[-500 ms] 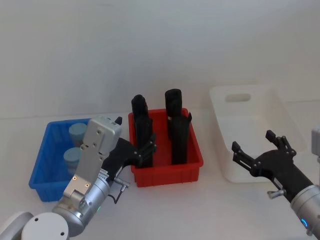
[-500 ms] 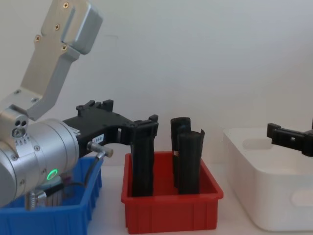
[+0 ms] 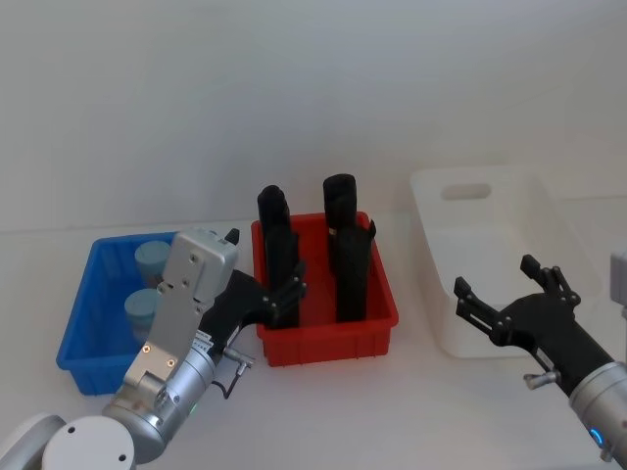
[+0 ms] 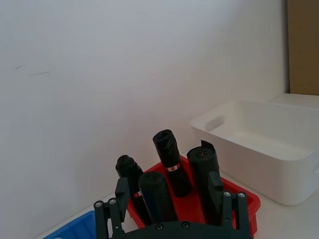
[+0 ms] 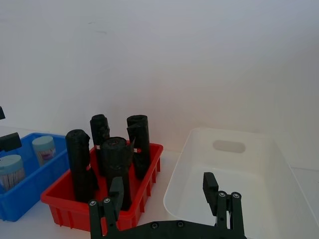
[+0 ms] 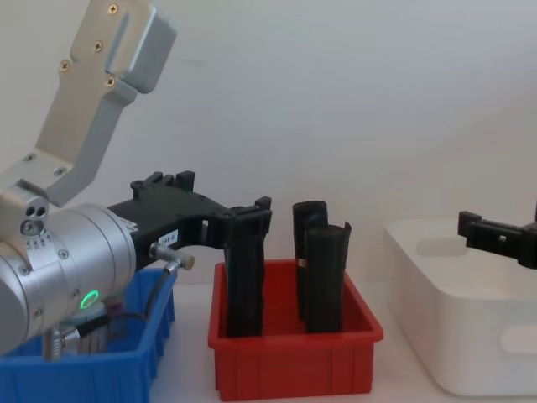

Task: Pick the cotton swabs from the blue box and place them into the white box.

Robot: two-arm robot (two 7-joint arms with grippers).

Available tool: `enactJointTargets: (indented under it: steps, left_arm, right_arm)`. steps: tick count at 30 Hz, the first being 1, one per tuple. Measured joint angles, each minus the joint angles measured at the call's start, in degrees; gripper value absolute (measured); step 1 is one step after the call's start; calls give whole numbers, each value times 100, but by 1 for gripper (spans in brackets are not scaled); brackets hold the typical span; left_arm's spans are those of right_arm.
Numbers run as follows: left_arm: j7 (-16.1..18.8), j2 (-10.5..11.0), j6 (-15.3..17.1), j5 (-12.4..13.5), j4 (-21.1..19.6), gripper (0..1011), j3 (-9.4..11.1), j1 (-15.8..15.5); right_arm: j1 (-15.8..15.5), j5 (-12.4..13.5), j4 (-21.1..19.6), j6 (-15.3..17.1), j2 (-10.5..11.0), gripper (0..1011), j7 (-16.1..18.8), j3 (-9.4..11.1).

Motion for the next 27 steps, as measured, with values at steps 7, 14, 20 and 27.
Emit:
enactJointTargets:
  steps: [7,14,20,27]
  left_arm:
    - [0,0,0,0,0,1004,0,0]
    - [0,0,0,0,0,1004,0,0]
    - [0,0,0,0,0,1004,0,0]
    - [0,0,0,0,0,1004,0,0]
  right_arm:
    - [0,0,0,0,0,1002,0,0]
    - [0,0,0,0,0,1002,0,0]
    - [0,0,0,0,0,1002,0,0]
    - [0,0,0,0,0,1002,0,0]
